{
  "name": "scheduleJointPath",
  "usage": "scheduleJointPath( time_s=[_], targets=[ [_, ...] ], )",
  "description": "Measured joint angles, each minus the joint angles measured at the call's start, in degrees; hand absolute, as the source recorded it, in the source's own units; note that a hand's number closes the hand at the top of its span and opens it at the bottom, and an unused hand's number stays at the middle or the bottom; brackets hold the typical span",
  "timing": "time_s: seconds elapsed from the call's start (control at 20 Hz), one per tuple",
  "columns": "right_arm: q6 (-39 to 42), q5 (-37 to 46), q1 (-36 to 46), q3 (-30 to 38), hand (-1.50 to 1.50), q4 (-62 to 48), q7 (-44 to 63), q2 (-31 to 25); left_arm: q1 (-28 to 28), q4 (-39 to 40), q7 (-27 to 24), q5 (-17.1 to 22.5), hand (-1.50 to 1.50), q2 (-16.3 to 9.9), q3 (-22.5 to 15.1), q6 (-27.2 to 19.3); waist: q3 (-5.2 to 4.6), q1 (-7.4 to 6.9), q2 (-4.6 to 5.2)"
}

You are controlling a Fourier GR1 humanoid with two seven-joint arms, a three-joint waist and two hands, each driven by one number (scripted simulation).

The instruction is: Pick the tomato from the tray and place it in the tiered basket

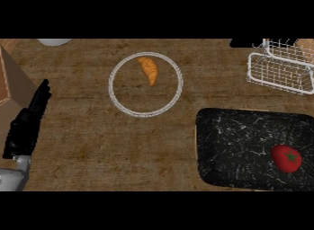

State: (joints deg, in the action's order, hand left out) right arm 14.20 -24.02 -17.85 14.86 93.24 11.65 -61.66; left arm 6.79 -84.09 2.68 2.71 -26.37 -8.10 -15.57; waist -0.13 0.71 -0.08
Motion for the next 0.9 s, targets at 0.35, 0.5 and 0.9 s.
scheduleJointPath(
  time_s=[0.35, 0.5, 0.9],
  targets=[
    [1.0, 1.4, 7.5, -4.3, -1.50, 3.6, 14.7, -1.2, 2.7, 1.7, 1.0, -0.9, 0.00, 1.1, 1.1, 1.7, 0.05, -0.89, 0.14],
    [0.7, 2.4, 10.8, -7.5, -1.50, 4.6, 20.8, 0.3, 2.3, 1.8, 0.3, -1.3, 0.00, 1.5, 1.7, 2.2, 0.07, -1.15, 0.15],
    [4.2, 7.4, 18.4, -14.0, -1.50, 2.6, 30.7, 4.9, 3.4, 3.6, 0.1, -3.5, 0.00, 3.9, 2.6, 2.7, 0.11, -1.08, 0.16]
  ],
)
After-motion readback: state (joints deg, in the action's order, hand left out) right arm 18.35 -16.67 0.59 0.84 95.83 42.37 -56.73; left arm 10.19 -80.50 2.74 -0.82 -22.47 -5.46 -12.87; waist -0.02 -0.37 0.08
